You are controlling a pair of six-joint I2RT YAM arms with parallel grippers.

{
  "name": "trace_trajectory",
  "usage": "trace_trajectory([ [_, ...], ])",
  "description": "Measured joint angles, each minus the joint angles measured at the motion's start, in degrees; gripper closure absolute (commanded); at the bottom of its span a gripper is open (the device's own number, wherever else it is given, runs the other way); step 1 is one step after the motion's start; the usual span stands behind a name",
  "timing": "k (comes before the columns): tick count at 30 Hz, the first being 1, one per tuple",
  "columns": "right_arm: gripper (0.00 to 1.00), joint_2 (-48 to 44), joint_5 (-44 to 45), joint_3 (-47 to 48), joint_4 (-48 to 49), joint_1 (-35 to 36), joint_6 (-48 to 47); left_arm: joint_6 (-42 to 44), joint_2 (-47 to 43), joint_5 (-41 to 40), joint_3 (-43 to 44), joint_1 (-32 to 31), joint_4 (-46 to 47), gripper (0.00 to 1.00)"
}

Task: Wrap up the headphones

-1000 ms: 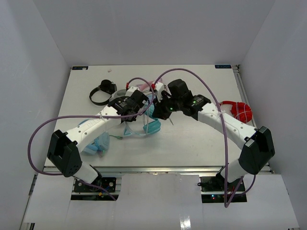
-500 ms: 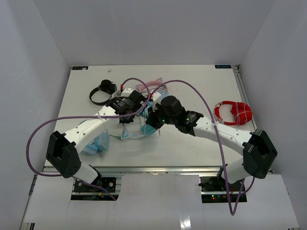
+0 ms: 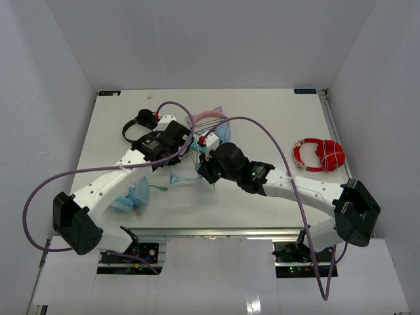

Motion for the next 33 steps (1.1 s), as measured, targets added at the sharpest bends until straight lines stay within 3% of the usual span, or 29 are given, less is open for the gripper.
trace_trajectory([
  [12, 0.84, -4.2, 7.4, -2.3, 2.5, 2.5, 0.2, -2.6, -4.0, 1.8, -1.9, 0.9, 3.0, 1.0],
  [16, 0.92, -5.0, 9.0, -3.4, 2.5, 2.9, 0.3, -3.2, -4.2, 1.8, -2.0, 1.0, 3.3, 1.0],
  [33, 0.92, -7.9, 13.7, -6.8, 4.6, 5.4, 0.4, -5.1, -6.6, 2.2, -2.0, 1.3, 2.9, 1.0],
])
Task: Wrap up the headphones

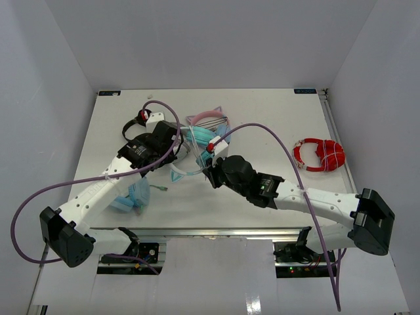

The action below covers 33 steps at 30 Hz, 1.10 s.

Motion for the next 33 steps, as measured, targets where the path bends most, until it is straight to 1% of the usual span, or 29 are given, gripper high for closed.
trace_trajectory([
  [13, 0.92, -0.1, 5.4, -0.6, 1.8, 2.4, -0.4, -1.2, -1.6, 1.7, -0.4, 0.6, 0.0, 1.0],
  [19, 0.89, -0.1, 7.7, -0.9, 2.7, 3.0, -0.5, -1.3, -2.5, 2.9, -1.1, 0.8, 0.5, 1.0],
  [24, 0.89, -0.1, 9.4, -1.5, 3.1, 3.5, -0.6, -1.6, -2.9, 3.6, -2.0, 0.9, 1.3, 1.0],
  [27, 0.87, -0.1, 10.1, -1.7, 3.3, 3.6, -0.6, -1.7, -3.0, 4.0, -2.5, 0.9, 1.6, 1.0],
  [31, 0.82, -0.1, 10.8, -2.0, 3.8, 3.6, -0.6, -1.7, -3.2, 4.2, -2.8, 0.9, 2.0, 1.0],
  [33, 0.81, -0.1, 11.1, -2.3, 3.9, 3.6, -0.6, -1.7, -3.3, 4.2, -2.8, 1.0, 2.0, 1.0],
])
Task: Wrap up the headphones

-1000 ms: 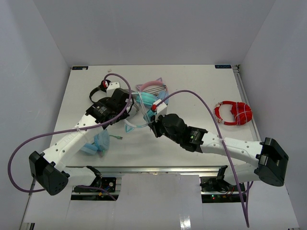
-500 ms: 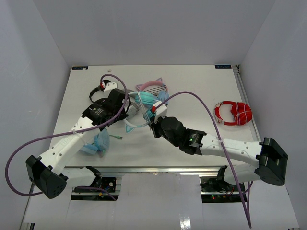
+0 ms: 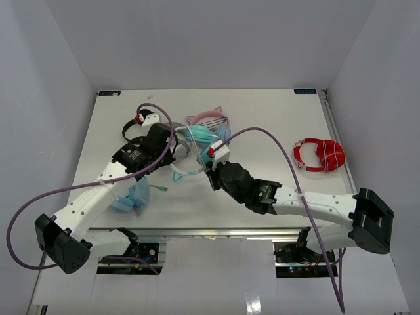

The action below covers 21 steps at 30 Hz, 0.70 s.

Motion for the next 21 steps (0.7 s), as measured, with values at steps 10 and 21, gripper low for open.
trace_trajectory([
  [10, 0.81, 0.0, 0.7, -1.2, 0.1, 0.2, 0.0, 0.0, -0.6, 0.4, -0.7, 0.1, 1.1, 1.0],
  [21, 0.61, -2.3, 0.4, -3.0, -0.5, 0.4, -0.2, 0.0, -0.6, 0.5, -0.9, 0.1, 1.6, 1.0],
])
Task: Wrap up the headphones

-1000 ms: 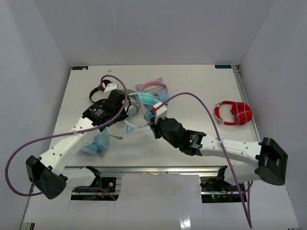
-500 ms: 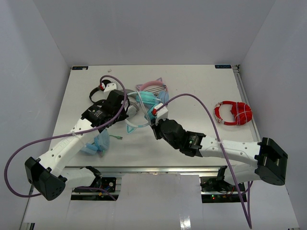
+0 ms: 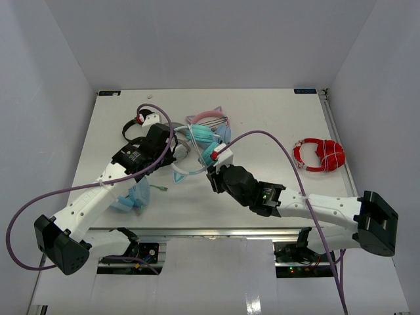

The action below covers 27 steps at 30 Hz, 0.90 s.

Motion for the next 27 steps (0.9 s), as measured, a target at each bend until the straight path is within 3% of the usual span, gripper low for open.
trace_trajectory([
  [14, 0.47, -14.0, -0.1, -5.4, -9.0, 0.5, 4.5, 1.4, 0.2, 0.2, 0.0, 0.0, 0.4, 1.0],
  [27, 0.37, -40.2, 10.0, -8.7, -29.3, 0.6, 16.9, 3.5, 8.9, 3.1, 0.3, -2.2, 5.1, 1.0],
])
